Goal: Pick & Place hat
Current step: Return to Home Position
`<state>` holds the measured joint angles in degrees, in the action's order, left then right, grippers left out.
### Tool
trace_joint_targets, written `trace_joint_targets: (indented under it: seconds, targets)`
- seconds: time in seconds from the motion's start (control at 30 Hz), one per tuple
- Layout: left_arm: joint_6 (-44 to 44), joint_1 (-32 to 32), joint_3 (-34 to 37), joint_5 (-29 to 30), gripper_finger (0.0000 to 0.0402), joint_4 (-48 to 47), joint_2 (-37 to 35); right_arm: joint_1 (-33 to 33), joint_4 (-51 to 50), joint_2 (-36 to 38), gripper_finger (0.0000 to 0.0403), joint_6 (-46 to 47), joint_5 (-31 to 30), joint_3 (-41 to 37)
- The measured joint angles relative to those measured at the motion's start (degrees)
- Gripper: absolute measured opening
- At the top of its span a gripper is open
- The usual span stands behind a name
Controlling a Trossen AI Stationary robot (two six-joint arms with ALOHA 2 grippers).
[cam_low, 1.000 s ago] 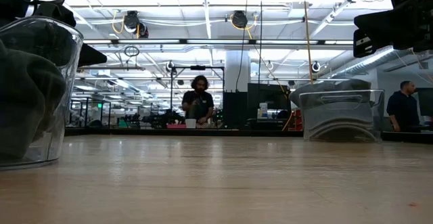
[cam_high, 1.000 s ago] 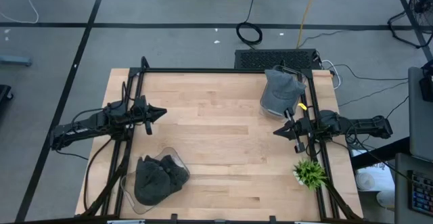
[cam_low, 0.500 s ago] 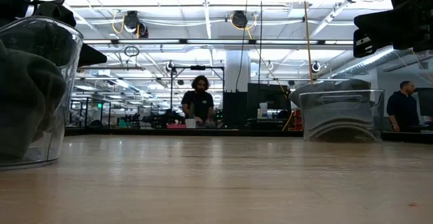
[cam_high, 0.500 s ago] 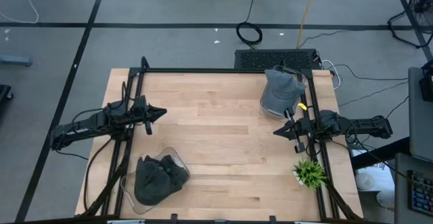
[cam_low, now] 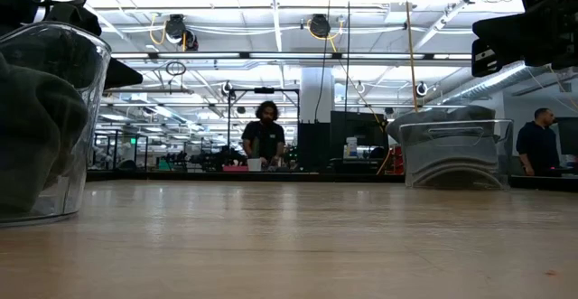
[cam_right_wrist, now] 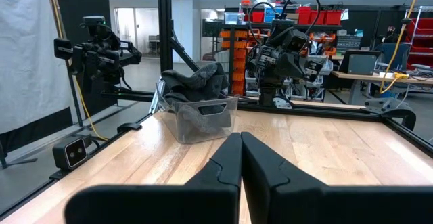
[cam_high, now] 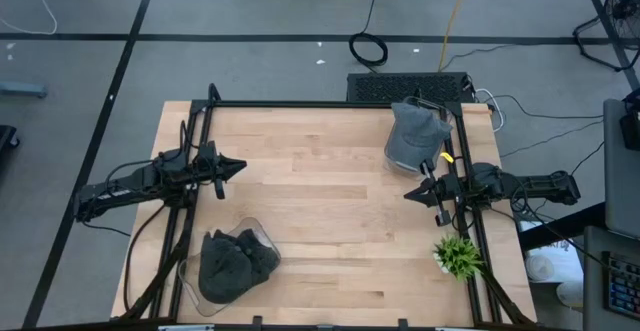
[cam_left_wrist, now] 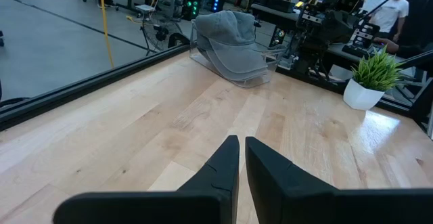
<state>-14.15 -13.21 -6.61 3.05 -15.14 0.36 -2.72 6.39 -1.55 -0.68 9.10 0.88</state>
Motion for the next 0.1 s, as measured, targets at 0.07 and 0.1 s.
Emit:
trace_joint_targets:
  seconds: [0.07,0.1]
  targets:
    - [-0.01,0.0,0.0,-0.01,0.0031,0.0,0.0,0.0,0.0,0.01,0.0,-0.01,0.0,-0.02]
    - [-0.01,0.0,0.0,-0.01,0.0031,-0.01,0.0,-0.02,0.0,-0.01,0.0,-0.01,0.0,-0.02]
